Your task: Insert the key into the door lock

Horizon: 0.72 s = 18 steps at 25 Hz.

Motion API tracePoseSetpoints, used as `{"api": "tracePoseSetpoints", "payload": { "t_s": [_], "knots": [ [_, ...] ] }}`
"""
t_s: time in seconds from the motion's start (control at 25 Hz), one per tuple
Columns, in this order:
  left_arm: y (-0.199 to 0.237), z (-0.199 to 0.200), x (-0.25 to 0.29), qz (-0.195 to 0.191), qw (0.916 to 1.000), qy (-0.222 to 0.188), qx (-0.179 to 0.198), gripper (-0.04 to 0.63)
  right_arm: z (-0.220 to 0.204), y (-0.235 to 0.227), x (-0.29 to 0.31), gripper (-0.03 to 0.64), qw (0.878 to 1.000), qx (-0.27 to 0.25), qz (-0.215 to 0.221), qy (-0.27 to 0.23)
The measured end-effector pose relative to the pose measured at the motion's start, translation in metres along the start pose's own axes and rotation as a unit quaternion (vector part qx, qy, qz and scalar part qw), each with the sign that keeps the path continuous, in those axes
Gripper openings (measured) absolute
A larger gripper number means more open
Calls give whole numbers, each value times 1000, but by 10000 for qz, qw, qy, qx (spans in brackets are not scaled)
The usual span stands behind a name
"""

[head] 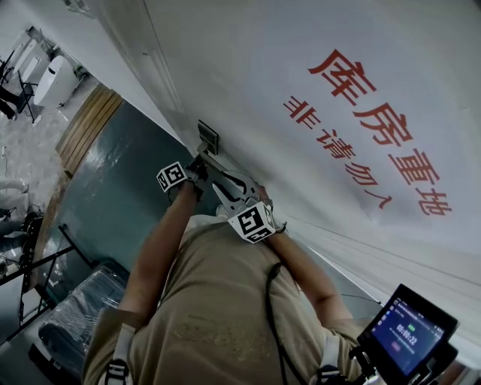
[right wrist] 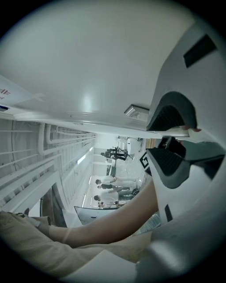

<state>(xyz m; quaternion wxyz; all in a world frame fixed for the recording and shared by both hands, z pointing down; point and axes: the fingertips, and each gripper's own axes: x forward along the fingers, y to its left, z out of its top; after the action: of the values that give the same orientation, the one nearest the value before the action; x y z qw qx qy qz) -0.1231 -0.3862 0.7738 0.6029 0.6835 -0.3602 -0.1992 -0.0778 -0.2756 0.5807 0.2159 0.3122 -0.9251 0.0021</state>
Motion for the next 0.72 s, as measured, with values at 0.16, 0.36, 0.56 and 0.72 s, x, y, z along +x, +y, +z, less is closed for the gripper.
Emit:
{"api": "tracePoseSetpoints", "payload": {
  "t_s": [0.16, 0.36, 0.56, 0.72],
  "knots": [
    [-1, -1, 0, 138, 9990, 169, 389, 38, 1, 5, 0, 130, 10000, -22, 11, 3],
    [-1, 0, 1, 204, 9969, 282, 712, 43, -2, 5, -4, 130, 10000, 11, -58, 42],
    [-1, 0, 1, 287, 9938, 408, 999, 48, -4, 6, -7, 130, 9999, 7, -101, 60],
    [0, 0, 3, 328, 9924, 501, 1078, 55, -3, 8, -9, 130, 9999, 2, -105, 43]
  ]
}}
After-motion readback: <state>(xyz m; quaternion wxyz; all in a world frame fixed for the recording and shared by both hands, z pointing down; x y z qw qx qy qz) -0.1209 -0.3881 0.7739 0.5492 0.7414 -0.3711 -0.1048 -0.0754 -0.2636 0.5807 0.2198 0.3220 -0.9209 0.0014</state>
